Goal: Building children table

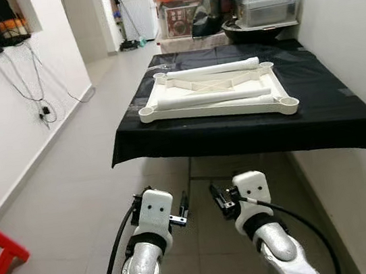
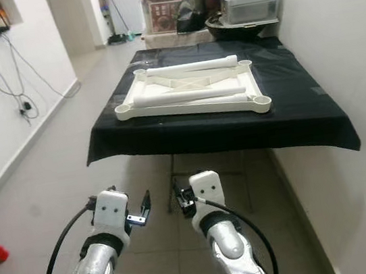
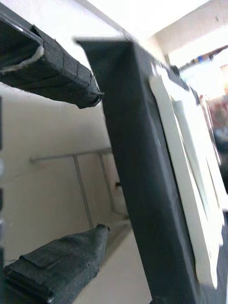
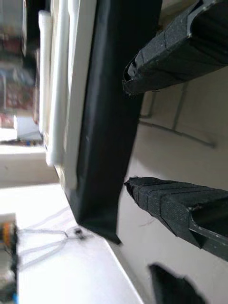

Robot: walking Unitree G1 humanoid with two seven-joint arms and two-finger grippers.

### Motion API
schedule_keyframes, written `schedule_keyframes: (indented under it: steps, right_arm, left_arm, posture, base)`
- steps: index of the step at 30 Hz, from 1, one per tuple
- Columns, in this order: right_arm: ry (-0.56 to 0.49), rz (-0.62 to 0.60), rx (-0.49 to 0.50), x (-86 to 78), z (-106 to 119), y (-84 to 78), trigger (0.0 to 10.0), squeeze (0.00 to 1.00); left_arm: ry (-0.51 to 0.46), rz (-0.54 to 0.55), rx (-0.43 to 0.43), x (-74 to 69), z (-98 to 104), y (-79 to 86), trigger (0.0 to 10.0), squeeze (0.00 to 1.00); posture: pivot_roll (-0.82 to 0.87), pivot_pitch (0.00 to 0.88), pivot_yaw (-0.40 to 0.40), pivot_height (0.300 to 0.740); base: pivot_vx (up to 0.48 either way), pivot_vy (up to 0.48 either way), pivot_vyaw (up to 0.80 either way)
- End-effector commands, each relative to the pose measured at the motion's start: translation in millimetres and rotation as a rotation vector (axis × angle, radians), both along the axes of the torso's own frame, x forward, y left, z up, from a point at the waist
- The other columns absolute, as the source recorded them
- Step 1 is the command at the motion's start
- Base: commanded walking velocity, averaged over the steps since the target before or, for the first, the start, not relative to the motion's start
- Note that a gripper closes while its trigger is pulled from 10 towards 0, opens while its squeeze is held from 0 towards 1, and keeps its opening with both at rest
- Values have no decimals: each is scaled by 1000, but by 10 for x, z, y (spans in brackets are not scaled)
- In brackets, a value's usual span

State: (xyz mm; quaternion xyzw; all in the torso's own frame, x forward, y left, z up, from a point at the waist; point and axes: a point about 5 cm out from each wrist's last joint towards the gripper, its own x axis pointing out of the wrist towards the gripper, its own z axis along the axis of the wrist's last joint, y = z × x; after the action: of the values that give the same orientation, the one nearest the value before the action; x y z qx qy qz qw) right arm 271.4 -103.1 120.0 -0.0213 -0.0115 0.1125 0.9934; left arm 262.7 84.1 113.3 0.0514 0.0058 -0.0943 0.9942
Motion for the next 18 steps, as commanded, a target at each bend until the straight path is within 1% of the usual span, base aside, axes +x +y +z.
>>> schedule_keyframes:
  steps: [1, 18]
  right_arm:
    - [39, -14, -5, -9, -75, -41, 10000, 0]
    - [10, -23, -7, 1, -50, -60, 10000, 0]
  left_arm:
    - [10, -23, -15, -6, -15, -70, 10000, 0]
    - [-7, -10, -23, 5, -2, -56, 10000, 0]
  posture:
    - [9, 0, -8, 740]
    - [8, 0, -12, 740]
  base:
    - [296, 0, 0]
    - [296, 0, 0]
